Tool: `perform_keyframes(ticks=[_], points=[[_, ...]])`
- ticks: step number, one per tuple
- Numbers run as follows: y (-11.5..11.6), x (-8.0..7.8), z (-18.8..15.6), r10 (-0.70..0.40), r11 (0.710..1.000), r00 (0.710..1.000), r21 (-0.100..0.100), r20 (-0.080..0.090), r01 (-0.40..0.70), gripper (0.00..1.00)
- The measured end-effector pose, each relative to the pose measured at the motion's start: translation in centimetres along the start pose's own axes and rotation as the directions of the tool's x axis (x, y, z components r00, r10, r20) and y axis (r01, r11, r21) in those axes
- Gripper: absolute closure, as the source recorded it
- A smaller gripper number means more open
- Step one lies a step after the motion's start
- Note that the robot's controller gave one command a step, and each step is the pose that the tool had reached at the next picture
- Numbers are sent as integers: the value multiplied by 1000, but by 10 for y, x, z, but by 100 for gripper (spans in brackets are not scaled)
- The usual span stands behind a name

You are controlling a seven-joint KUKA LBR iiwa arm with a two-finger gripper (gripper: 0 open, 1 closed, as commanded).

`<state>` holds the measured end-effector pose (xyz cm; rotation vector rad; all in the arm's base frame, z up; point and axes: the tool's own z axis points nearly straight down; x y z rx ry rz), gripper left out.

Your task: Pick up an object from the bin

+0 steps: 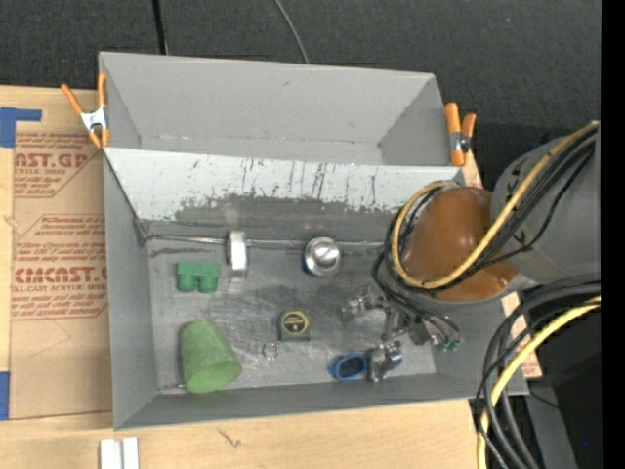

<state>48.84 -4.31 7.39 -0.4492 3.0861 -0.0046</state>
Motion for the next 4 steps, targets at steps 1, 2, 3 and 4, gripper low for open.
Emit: perform_keyframes(ticks=[1, 2, 3, 4], points=[[-24, 2, 1, -93, 996, 996, -7, -7, 93, 0], [-25, 4, 2, -93, 996, 996, -6, -12, 93, 100], [-24, 1, -49, -93, 996, 996, -6, -16, 93, 100], [-24, -2, -97, -94, 996, 995, -6, -16, 93, 100]])
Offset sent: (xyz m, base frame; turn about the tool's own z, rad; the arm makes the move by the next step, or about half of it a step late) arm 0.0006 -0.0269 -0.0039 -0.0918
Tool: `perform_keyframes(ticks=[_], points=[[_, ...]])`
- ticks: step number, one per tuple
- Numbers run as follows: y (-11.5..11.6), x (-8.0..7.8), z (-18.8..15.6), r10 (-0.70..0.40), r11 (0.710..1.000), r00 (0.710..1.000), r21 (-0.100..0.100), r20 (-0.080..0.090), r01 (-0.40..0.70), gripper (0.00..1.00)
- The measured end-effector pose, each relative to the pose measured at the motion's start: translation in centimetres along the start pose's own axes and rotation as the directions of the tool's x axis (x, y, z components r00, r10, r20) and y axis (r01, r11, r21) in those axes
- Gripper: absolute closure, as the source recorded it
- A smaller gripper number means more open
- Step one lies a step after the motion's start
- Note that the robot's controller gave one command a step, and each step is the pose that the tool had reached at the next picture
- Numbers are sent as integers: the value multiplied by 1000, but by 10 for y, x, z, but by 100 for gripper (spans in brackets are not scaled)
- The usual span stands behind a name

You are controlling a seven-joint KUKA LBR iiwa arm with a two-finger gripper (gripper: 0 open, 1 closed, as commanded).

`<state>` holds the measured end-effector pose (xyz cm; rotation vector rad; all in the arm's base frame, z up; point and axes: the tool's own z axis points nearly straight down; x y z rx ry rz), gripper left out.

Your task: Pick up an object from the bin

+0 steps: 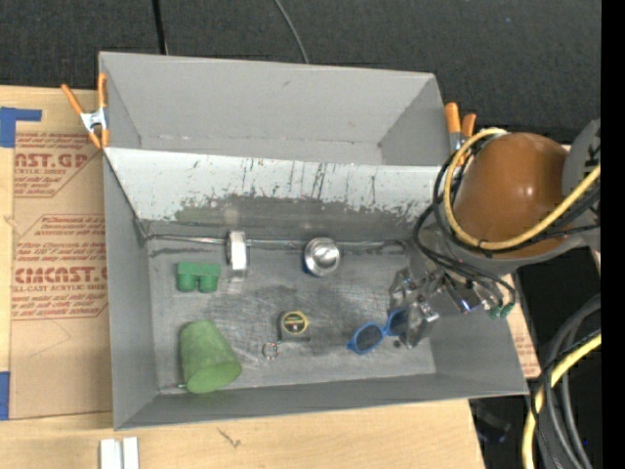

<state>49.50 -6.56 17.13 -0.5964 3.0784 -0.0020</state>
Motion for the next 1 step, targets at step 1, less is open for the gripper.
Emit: perform_keyframes(ticks=[1], points=[[1, -1, -2, 0, 1000, 1000, -2, -4, 0, 100]])
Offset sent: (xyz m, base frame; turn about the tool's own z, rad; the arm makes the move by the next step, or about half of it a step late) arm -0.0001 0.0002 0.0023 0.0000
